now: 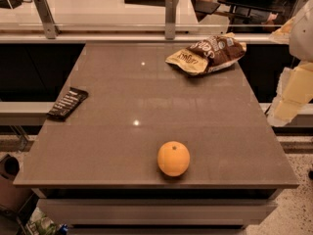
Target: Move brown chip bag near rxbar chocolate
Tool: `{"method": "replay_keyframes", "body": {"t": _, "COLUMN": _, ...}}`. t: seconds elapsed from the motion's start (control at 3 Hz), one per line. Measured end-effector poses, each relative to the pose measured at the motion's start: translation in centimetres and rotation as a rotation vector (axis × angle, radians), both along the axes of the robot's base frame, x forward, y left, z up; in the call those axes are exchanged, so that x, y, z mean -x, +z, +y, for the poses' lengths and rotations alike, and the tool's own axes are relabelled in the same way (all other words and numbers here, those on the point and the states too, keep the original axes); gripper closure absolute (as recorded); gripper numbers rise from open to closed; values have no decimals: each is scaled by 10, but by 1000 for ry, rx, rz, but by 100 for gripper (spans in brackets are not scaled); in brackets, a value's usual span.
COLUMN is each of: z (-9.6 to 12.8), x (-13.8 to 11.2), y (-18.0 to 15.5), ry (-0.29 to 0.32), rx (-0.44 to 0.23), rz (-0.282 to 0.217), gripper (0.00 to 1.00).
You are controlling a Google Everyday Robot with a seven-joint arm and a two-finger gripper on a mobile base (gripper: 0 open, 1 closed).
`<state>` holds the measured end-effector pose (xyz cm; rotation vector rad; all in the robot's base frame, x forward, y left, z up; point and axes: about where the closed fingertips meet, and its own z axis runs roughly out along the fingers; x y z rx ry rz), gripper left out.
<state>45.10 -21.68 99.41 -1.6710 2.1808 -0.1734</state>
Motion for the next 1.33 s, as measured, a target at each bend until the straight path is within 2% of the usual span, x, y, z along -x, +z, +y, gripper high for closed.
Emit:
{"method": "replay_keyframes", "body": {"t": 0.67, "z": -16, "x": -77, "y": 22, "ry": -57, "rx": 30, "rz": -184, "gripper": 0}}
{"method": "replay_keyframes", "body": {"t": 1.0, "z": -28, "x": -123, "y": 21, "ry": -89, "rx": 8, "rz": -224, "gripper": 0}}
{"method": "replay_keyframes", "body": {"t": 1.33, "z": -43, "x": -160, "y": 12, "ry": -114, "rx": -46, "rz": -233, "gripper": 0}}
